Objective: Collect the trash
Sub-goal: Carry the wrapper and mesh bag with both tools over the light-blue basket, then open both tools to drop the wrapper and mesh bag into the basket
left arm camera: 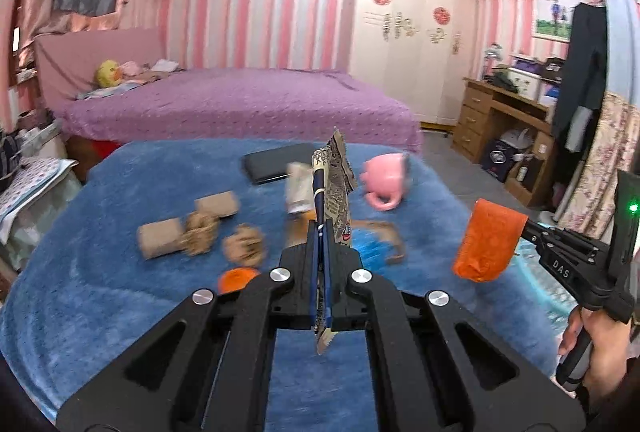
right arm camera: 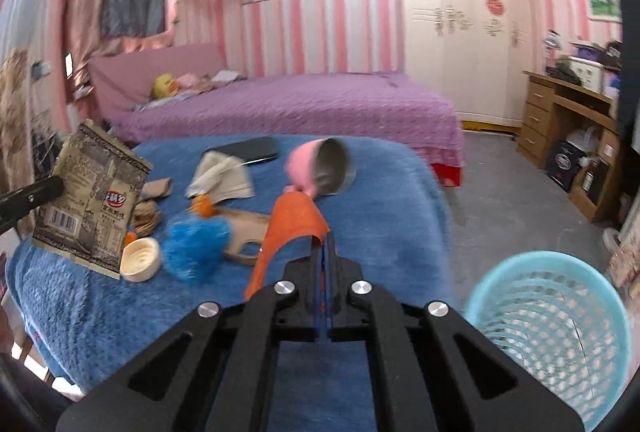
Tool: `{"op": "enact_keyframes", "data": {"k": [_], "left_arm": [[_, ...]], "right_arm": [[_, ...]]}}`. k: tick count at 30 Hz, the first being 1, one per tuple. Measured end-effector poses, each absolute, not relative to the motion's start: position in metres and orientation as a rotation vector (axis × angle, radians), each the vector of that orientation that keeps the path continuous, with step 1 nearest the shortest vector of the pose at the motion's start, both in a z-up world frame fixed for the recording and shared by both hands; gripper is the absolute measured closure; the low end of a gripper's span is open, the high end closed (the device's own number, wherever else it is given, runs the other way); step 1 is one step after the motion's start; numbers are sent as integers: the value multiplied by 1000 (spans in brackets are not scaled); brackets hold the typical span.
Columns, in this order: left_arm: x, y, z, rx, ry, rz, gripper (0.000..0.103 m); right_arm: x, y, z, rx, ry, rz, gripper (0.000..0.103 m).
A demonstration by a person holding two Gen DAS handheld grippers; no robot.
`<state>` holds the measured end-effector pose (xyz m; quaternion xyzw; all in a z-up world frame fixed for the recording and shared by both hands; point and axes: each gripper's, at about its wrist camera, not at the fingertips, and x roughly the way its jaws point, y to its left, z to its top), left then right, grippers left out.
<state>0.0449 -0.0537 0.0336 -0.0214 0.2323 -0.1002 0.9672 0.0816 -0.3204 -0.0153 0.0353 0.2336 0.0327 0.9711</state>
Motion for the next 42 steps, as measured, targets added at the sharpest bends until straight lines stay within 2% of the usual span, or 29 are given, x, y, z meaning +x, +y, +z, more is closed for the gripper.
{"op": "enact_keyframes", "data": {"k": [16,31,32,34,36,39,42], "left_arm": [[52,-252,14,-1,535,-507,103],[62,-363,-10,62,614,-626,102],[63,-367,-12,75,619,-629,100],[65,-372,-17,104,623,-613,81],[68,-370,-19,119,611,-576,42],[74,-362,-21,134,596,-525,21],[80,-345,-20,128,593,-479,11]], "right_arm": [[34,-503,-32,106,534,-309,102],[11,-569,-47,185,546,-370,102],[10,-570,-48,187,546,-369,102],[9,-570,-49,188,544,-366,102],[10,-570,-50,189,544,-364,102],[11,-566,-51,189,547,-359,102],[15,-559,-51,172,553,-357,101]]}}
